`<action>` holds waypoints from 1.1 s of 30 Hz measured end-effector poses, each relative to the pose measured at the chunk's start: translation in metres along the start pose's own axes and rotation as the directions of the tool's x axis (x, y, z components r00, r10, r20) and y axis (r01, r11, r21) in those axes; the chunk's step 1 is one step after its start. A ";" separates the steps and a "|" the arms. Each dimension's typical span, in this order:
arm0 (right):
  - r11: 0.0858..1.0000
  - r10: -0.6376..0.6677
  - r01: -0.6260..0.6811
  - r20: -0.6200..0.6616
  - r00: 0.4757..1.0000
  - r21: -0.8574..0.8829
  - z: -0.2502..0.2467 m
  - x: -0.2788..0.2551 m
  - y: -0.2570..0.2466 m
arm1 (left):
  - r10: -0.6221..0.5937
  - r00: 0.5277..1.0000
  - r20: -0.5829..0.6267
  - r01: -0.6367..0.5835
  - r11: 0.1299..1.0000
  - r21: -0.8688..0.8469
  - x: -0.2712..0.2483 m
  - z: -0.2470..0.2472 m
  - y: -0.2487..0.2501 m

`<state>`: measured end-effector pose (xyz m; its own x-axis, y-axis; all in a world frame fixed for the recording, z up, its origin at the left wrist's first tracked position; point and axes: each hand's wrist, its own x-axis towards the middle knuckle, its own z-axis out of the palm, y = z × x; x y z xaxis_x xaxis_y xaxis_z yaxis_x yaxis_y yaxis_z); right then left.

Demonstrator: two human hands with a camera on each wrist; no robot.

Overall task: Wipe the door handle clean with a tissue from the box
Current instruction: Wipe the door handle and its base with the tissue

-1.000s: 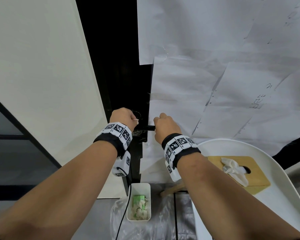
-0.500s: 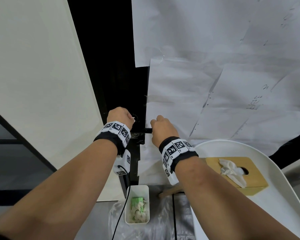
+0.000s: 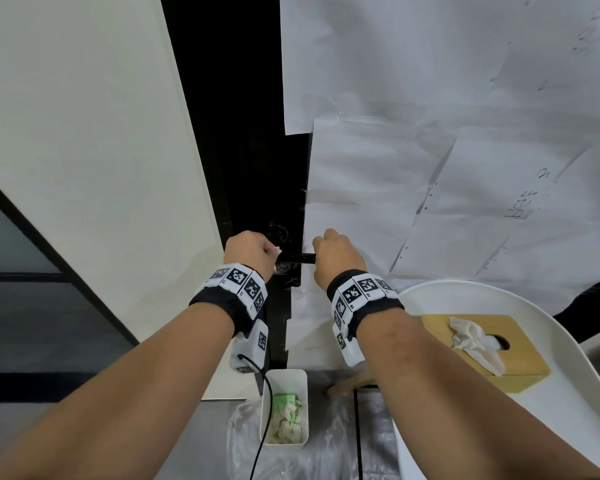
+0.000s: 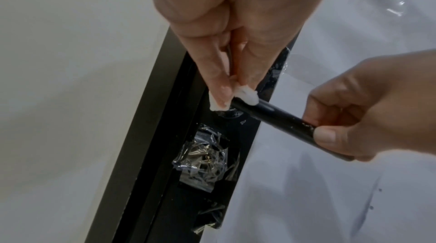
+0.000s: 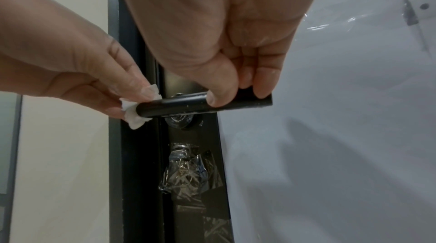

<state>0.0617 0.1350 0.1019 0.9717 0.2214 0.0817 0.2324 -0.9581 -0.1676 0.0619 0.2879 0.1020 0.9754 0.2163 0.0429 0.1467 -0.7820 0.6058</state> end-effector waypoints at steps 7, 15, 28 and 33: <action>1.000 0.006 -0.006 -0.007 1.000 -0.003 0.002 0.001 -0.001 | -0.025 0.999 0.029 0.023 0.997 0.069 0.012 0.001 0.006; 1.000 -0.002 0.002 -0.011 1.000 0.019 0.003 0.001 0.003 | -0.051 0.995 0.083 0.045 0.996 0.074 0.016 0.000 0.011; 0.999 0.009 -0.008 -0.018 1.000 0.037 0.006 -0.002 0.006 | 0.260 0.965 -0.034 -0.260 0.965 0.021 -0.013 0.003 0.004; 0.995 0.047 -0.046 -0.005 0.999 0.084 0.008 0.001 0.008 | 0.238 0.971 -0.029 -0.238 0.971 0.014 -0.009 0.009 -0.005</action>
<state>0.0644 0.1289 0.0926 0.9813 0.1757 0.0784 0.1901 -0.9487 -0.2528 0.0544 0.2844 0.0912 0.9770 0.0410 0.2092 -0.0869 -0.8193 0.5667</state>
